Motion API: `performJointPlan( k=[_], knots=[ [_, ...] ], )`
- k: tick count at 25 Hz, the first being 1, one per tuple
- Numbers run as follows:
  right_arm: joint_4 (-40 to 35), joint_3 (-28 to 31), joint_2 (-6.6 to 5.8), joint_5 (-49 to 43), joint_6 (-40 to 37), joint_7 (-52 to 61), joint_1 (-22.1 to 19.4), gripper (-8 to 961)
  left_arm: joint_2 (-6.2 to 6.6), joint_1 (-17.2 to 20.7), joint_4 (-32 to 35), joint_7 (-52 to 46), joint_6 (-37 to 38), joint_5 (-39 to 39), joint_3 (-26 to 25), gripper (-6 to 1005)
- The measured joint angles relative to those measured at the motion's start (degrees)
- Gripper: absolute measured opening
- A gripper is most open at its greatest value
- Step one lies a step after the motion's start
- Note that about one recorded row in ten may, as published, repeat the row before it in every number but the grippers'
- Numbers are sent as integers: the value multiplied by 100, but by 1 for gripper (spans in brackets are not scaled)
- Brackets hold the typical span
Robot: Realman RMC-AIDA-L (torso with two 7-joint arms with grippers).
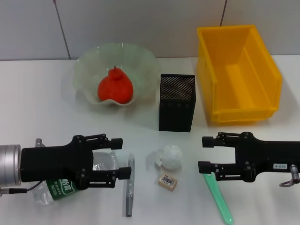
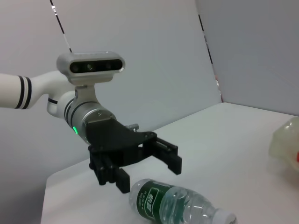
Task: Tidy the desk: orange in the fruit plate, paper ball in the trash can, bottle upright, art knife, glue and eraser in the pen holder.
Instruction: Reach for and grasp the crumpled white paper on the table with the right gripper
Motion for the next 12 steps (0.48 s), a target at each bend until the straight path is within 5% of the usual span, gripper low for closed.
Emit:
performJointPlan(
  k=[6,12],
  knots=[
    [-902,-4,-35,-5,-420,1549,298,745,2,21,-6,127,8,73,-18,793],
    [-1515,-308,-315,-964,-1056,3336,1323,733,-5,23,-9,208,19,77,1,790]
  ],
)
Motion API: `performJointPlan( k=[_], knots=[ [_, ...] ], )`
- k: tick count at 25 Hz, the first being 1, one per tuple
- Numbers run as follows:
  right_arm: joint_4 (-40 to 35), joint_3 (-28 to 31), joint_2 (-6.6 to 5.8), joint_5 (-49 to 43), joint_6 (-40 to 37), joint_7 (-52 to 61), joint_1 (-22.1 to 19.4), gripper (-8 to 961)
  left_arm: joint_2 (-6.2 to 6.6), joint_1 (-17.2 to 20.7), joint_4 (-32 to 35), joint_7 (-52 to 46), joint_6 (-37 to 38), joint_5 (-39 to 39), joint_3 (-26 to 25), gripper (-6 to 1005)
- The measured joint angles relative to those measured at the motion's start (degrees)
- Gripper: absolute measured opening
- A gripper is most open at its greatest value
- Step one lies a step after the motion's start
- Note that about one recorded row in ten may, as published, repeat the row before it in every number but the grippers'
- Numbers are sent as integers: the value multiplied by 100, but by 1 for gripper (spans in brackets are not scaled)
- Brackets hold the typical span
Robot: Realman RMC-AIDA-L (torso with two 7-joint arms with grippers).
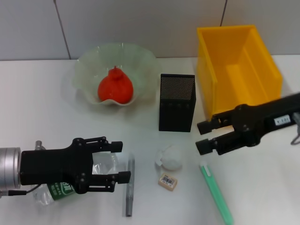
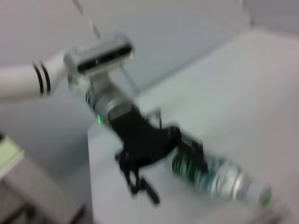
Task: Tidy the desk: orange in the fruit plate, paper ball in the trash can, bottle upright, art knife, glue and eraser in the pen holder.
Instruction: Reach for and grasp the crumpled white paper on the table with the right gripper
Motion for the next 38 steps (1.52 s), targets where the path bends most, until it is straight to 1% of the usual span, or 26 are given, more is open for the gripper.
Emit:
performJointPlan(
  k=[1,2,4,6,9,10,11,12,14,15,16,21,30,32,38],
  knots=[
    [-1,-85,-33,-253,-92,151,228,731,0,0,0,2,-5,1,1,790],
    [-8,-138,-49,-426,-127,242,357,729,0,0,0,4,-14,5,3,790],
    [-50,-293,-53,-849,-162,390,662,724,0,0,0,6,-21,9,4,789],
    [-120,-453,-9,-1195,-115,468,883,720,1,-1,0,7,-30,11,5,788],
    [-250,-771,108,-1492,147,487,1029,714,2,-1,0,7,-43,12,5,787],
    [-302,-924,157,-1561,297,488,1040,712,2,-1,0,7,-43,12,5,786],
    [-379,-1300,258,-1620,602,451,1022,710,9,6,0,8,-74,19,5,786],
    [-379,-1300,258,-1620,602,451,1022,708,13,10,0,8,-85,21,5,785],
    [-416,-1670,333,-1634,900,411,976,704,18,10,0,7,-88,22,5,785],
    [-415,-1986,395,-1639,1230,357,914,702,18,10,0,7,-88,22,5,784],
    [-415,-1986,395,-1639,1230,357,914,700,24,10,0,-6,-100,23,5,784],
    [-364,-2472,450,-1619,1909,302,768,690,37,9,0,-37,-146,33,5,782],
    [-29,-2786,473,-1417,2611,83,712,672,70,11,12,-53,-294,173,-39,778],
    [115,-2957,475,-1361,2853,3,712,668,85,13,17,-54,-312,173,-39,777],
    [266,-2992,475,-1170,3048,-178,712,656,181,17,33,-55,-329,173,-39,775]
  ],
)
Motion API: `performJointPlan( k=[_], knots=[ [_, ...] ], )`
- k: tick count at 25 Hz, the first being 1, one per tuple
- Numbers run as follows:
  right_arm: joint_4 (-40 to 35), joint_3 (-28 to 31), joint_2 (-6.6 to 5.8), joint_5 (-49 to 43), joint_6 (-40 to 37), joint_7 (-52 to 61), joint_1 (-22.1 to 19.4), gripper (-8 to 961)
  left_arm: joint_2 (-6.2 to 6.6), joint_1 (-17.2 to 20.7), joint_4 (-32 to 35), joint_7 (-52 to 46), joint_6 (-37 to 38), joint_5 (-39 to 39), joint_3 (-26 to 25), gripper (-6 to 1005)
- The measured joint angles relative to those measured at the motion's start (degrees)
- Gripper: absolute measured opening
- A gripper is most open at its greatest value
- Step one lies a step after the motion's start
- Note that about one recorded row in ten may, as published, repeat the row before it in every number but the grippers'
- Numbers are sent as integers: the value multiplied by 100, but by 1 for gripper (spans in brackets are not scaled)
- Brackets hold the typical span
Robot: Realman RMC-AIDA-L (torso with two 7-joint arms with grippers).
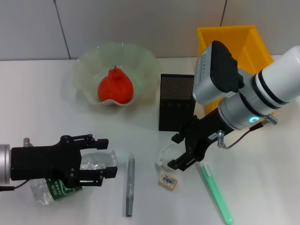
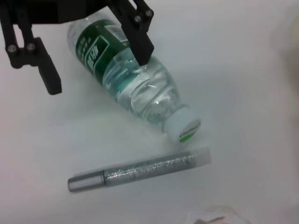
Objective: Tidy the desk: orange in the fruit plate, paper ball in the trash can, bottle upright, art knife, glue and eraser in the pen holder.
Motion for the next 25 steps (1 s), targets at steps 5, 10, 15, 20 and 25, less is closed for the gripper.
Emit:
performJointPlan(
  k=[5,10,15,20,25],
  knots=[
    [166,-110,6,49,219,-114,0,645,36,1,4,-15,3,0,-17,773],
    [289,-359,9,216,444,-181,-1,635,44,8,7,-50,22,0,-25,770],
    [382,-522,9,307,625,-196,-7,625,55,9,14,-58,26,-1,-26,768],
    [406,-569,8,312,659,-196,-8,615,57,10,14,-59,30,-1,-26,766],
    [122,-385,-29,413,233,-76,-52,574,57,19,13,-61,36,-1,-26,764]
  ],
)
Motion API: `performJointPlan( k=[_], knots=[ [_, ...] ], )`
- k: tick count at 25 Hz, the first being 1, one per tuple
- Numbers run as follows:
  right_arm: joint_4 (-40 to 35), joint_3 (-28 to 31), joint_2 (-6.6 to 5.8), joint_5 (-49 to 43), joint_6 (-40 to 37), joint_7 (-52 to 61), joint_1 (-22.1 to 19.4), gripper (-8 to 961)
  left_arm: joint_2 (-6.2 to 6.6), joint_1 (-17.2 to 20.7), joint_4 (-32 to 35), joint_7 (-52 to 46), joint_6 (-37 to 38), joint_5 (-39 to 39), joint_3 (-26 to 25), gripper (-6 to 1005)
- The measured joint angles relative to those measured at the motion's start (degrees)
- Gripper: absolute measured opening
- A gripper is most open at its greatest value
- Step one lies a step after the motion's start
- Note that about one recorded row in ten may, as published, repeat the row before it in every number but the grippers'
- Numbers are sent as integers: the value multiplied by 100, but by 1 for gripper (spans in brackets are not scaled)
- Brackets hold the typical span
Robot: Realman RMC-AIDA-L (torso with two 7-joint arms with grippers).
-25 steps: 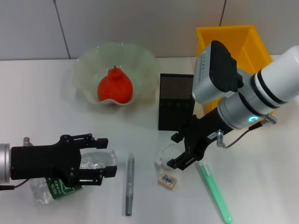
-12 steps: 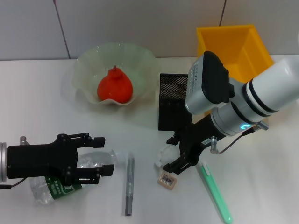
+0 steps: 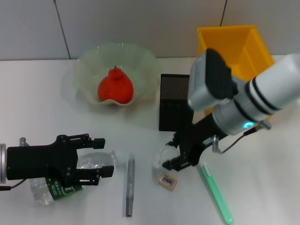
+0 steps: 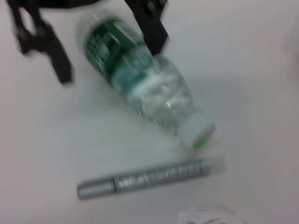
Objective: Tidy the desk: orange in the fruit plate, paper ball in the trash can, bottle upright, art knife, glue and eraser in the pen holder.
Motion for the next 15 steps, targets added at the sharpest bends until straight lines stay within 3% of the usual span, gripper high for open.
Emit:
performJointPlan(
  k=[4,5,6,7,9,11,15],
  knots=[
    [-867,836,-32,-7,-831,246,-206,505,0,0,7,-5,2,0,0,763],
    [-1122,1202,-43,4,-1093,299,-261,506,0,0,7,-5,2,0,0,762],
    [-1514,1989,-66,65,-1515,359,-324,506,0,-1,12,-9,2,0,0,762],
    [-1514,1989,-66,65,-1515,359,-324,507,0,-1,13,-9,0,-1,0,761],
    [-1718,2799,-116,148,-1762,386,-336,508,0,-1,13,-9,0,-1,0,760],
    [-1763,3661,-220,95,-1490,499,-360,510,0,-1,14,-9,-6,0,0,760],
    [-1727,4031,-279,7,-883,588,-466,512,-1,-3,17,-9,-21,-1,0,758]
  ],
)
